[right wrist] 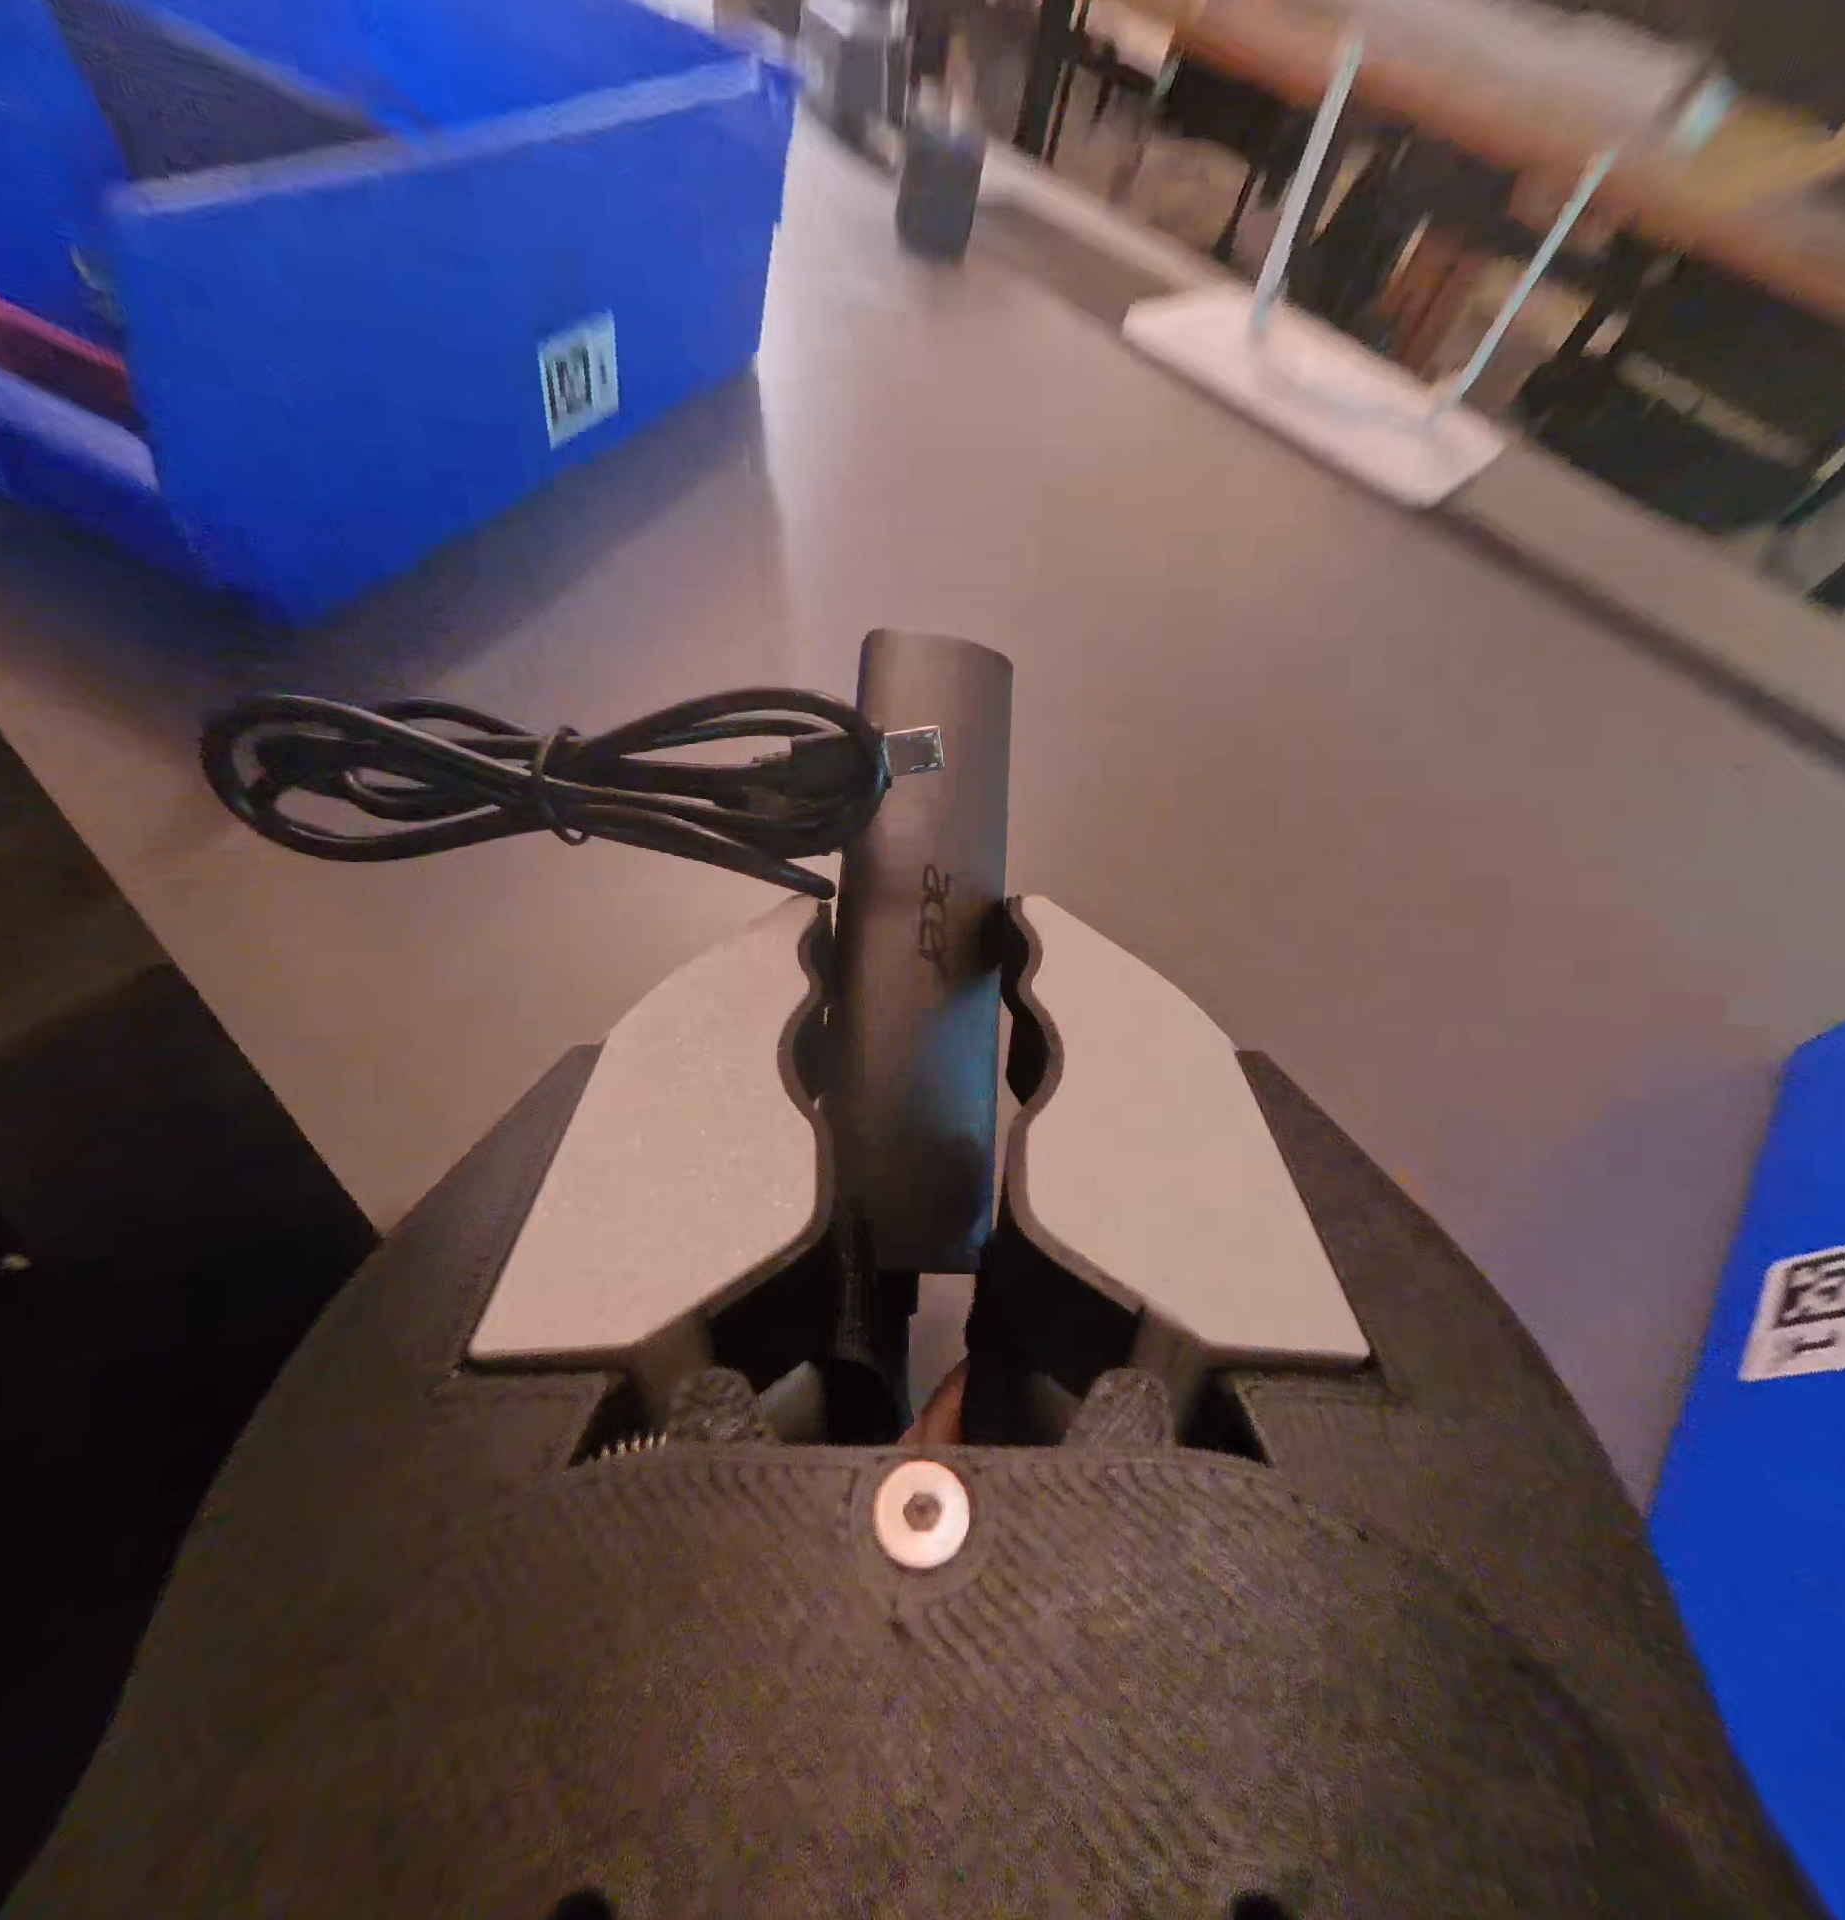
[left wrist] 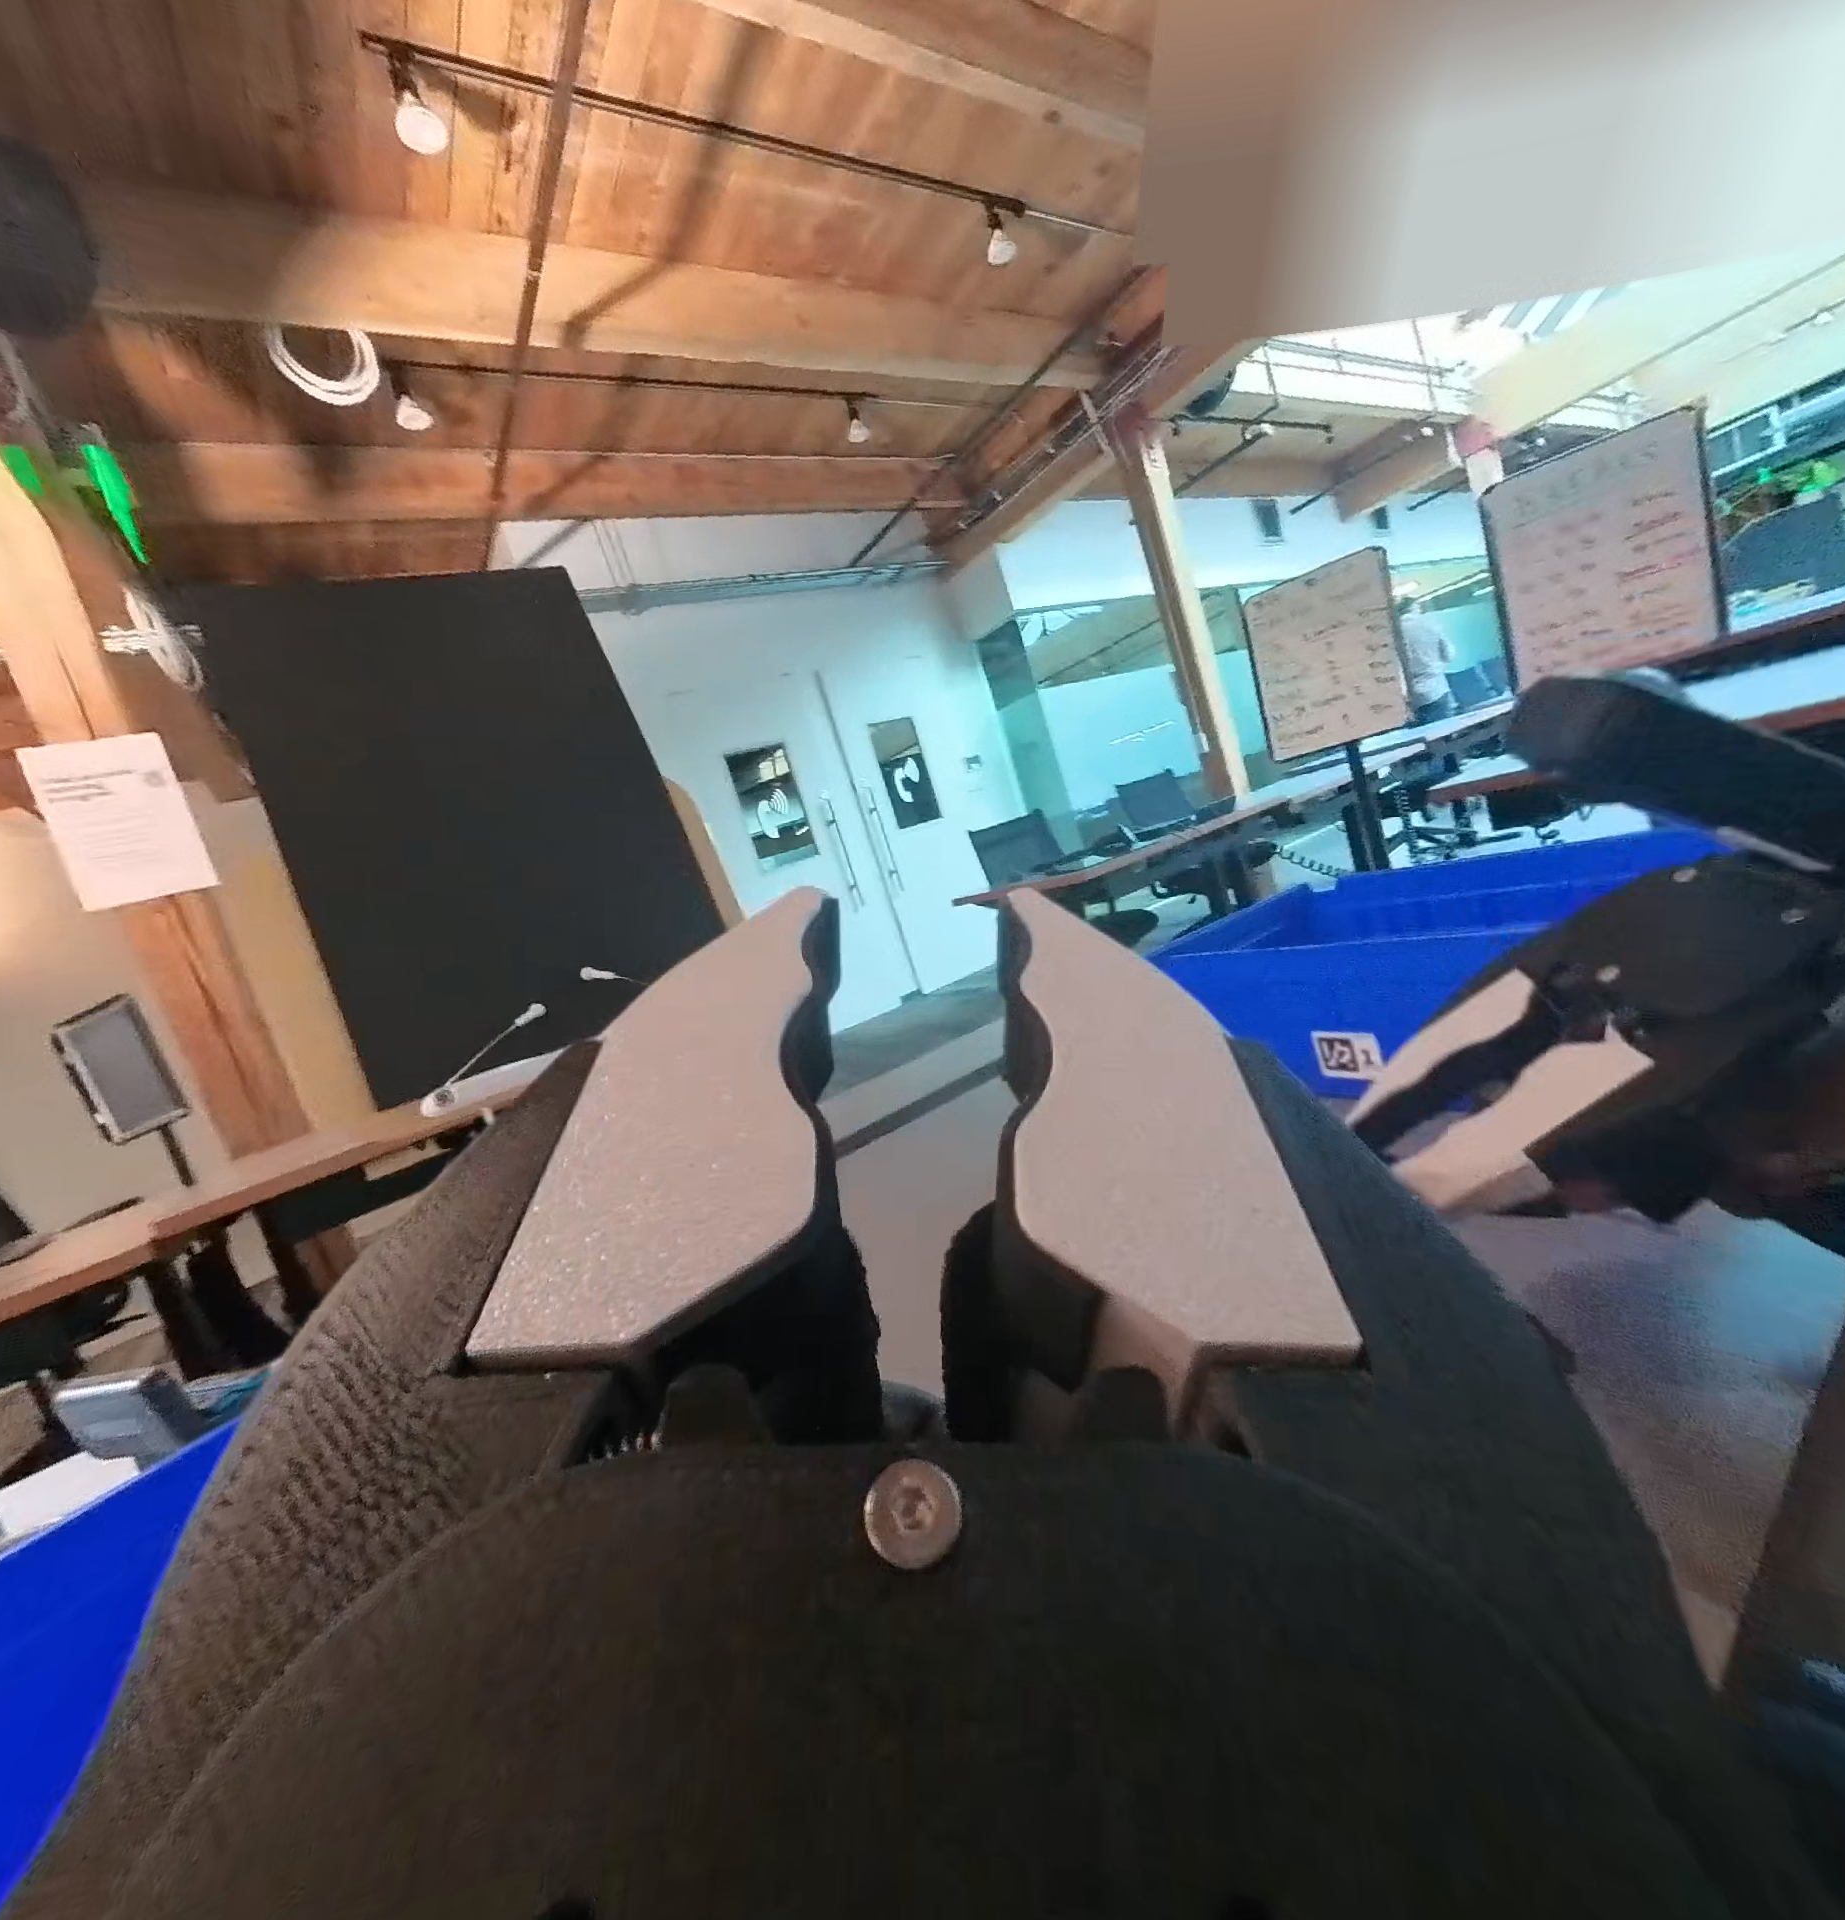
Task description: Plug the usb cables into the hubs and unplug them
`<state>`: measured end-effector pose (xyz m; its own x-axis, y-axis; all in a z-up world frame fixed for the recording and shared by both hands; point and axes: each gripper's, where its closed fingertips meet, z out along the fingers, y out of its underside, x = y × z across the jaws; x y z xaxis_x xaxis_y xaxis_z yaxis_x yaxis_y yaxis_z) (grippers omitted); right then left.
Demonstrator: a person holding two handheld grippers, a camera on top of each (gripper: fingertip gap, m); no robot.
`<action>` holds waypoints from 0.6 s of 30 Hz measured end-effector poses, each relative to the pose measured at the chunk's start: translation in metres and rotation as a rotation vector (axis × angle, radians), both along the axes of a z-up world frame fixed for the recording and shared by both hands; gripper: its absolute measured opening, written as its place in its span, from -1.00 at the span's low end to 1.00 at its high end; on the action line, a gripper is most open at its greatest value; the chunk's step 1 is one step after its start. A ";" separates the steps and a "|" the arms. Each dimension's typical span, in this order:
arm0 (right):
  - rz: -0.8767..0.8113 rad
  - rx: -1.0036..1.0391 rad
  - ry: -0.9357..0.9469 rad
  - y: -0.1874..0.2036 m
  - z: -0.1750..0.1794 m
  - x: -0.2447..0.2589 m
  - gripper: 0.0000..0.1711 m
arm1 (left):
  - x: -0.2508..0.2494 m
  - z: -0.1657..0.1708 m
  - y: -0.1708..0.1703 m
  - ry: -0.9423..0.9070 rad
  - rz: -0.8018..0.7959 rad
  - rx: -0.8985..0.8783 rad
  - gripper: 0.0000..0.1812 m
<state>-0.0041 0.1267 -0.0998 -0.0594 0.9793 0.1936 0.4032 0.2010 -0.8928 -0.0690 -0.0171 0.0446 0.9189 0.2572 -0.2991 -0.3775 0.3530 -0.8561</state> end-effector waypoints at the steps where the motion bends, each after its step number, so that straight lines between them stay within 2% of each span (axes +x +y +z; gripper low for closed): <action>1: 0.000 -0.014 -0.049 0.001 -0.010 0.000 -0.65 | -0.001 0.000 -0.001 0.005 0.009 -0.001 -0.69; 4: 0.025 -0.068 -0.125 -0.004 -0.027 -0.001 -0.65 | -0.004 0.003 -0.003 -0.006 0.015 0.007 -0.69; 10: 0.047 -0.040 -0.165 -0.009 -0.035 -0.003 -0.65 | -0.008 0.001 -0.003 -0.026 0.014 -0.012 -0.70; 14: 0.068 -0.034 -0.217 -0.015 -0.048 -0.003 -0.65 | 0.008 -0.014 0.010 0.050 -0.008 -0.108 -0.71; 18: 0.067 -0.015 -0.270 -0.016 -0.058 -0.002 -0.65 | 0.049 -0.045 0.029 0.163 -0.138 -0.296 -0.71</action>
